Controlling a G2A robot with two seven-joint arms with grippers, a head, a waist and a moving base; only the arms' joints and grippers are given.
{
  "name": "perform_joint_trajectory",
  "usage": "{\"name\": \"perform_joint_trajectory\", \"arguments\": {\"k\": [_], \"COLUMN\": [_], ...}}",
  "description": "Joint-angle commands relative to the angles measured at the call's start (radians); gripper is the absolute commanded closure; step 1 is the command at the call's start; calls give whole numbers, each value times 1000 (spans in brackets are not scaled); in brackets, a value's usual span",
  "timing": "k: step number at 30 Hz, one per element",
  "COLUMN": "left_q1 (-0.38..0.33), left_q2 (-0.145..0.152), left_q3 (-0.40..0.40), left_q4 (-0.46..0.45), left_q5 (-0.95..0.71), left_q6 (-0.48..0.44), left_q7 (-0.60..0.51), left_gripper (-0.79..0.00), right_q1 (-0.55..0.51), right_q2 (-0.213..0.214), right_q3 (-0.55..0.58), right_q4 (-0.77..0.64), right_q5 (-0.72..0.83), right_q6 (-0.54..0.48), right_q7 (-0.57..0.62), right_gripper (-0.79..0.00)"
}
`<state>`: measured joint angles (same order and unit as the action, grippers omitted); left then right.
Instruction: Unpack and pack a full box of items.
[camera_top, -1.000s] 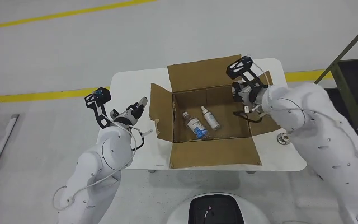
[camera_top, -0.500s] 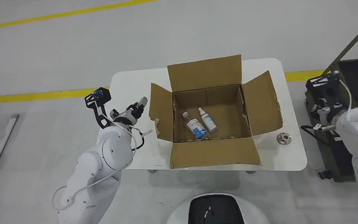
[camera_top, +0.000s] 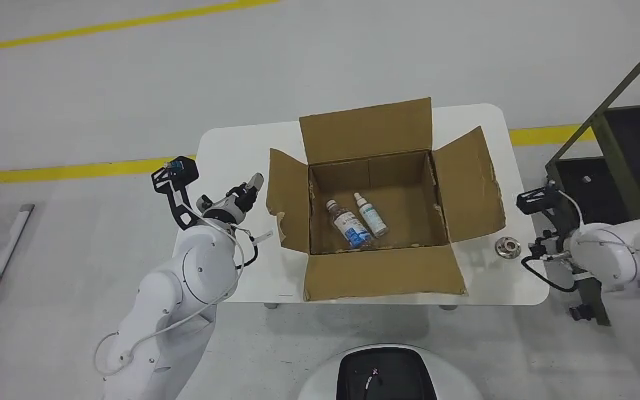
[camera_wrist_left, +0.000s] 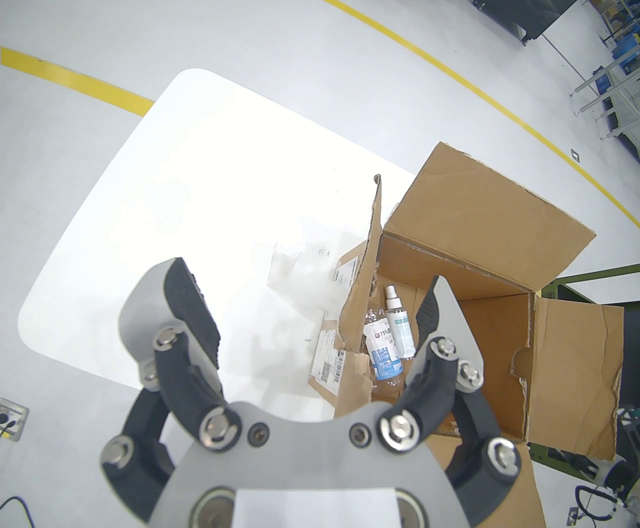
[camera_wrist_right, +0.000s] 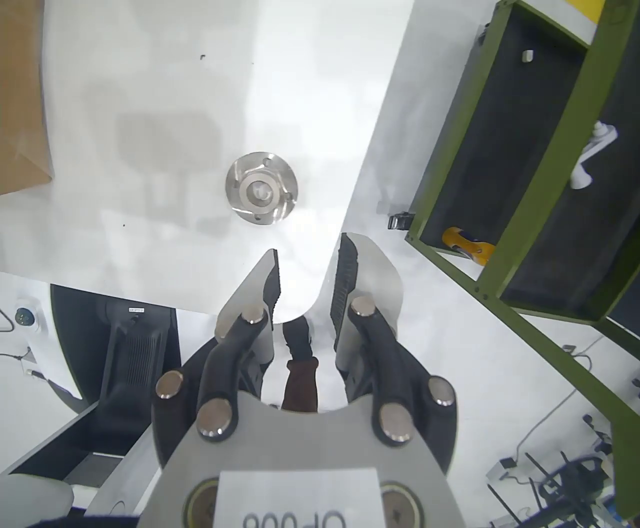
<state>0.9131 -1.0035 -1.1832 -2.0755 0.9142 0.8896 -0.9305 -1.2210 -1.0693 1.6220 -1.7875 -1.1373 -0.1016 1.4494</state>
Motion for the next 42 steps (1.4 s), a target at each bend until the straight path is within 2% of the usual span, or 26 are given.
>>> {"name": "perform_joint_trajectory", "arguments": {"k": [1, 5, 8, 14, 22, 42], "left_q1": [0, 0, 0, 0, 0, 0], "left_q2": [0, 0, 0, 0, 0, 0], "left_q3": [0, 0, 0, 0, 0, 0], "left_q4": [0, 0, 0, 0, 0, 0], "left_q5": [0, 0, 0, 0, 0, 0], "left_q6": [0, 0, 0, 0, 0, 0], "left_q7": [0, 0, 0, 0, 0, 0], "left_gripper": [-785, -785, -785, -785, -785, -785], "right_q1": [6, 17, 27, 38, 51, 114], "right_q2": [-1, -3, -5, -6, -5, -8], "right_q3": [-23, -58, -79, -112, -120, -172], "right_q4": [5, 20, 46, 86, 129, 233], "right_q5": [1, 4, 32, 4, -3, -11], "right_q6": [7, 4, -4, 14, 38, 55], "right_q7": [-7, -19, -48, -73, -108, -143], "right_gripper": [-308, -323, -372, -385, -329, -311]}}
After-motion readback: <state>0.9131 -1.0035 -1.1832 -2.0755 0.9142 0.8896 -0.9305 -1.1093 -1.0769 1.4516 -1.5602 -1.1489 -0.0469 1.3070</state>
